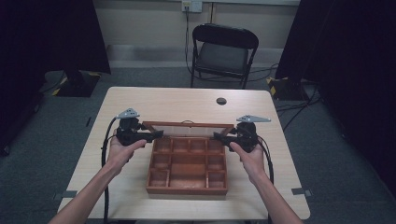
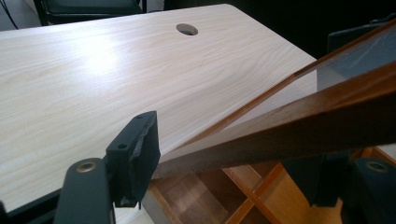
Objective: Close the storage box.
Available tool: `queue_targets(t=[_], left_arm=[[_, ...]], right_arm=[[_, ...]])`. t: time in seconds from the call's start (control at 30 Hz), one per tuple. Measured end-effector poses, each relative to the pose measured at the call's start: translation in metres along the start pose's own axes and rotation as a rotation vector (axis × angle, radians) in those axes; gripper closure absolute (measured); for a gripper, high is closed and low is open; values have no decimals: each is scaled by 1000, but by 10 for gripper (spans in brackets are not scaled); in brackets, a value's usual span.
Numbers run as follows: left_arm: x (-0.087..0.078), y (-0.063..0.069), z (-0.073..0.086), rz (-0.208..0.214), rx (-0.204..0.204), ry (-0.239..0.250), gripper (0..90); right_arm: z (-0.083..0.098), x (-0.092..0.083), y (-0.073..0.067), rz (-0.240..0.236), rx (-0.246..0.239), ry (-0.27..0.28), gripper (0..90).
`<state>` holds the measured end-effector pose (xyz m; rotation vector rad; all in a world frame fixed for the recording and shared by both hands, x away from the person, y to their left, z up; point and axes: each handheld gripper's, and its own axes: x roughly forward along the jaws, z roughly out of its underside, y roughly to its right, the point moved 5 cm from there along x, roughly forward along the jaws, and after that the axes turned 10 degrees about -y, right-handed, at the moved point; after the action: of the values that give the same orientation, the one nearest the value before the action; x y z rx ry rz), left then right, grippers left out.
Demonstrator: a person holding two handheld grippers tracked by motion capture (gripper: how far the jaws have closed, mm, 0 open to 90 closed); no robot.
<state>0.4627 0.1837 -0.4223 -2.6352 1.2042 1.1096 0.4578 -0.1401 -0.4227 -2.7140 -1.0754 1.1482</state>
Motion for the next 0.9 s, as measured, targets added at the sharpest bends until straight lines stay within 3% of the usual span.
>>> queue_targets(t=[0.1, 0.17, 0.47, 0.73, 0.8, 0.9], left_arm=[[0, 0, 2, 3, -5, 0, 309], [0, 1, 2, 8, -11, 4, 310], [-1, 2, 2, 17, -2, -1, 342], [-1, 2, 1, 15, 6, -4, 359], [-1, 2, 1, 17, 2, -2, 360], [-1, 3, 2, 16, 6, -6, 360]], right_arm=[[1, -1, -1, -9, 5, 1, 314], [3, 0, -1, -17, 19, -6, 253], [13, -5, 6, 7, 31, -33, 256], [27, -22, 22, 47, 49, -29, 314], [28, -24, 29, 45, 72, -23, 324], [29, -26, 39, 86, 83, -25, 336]])
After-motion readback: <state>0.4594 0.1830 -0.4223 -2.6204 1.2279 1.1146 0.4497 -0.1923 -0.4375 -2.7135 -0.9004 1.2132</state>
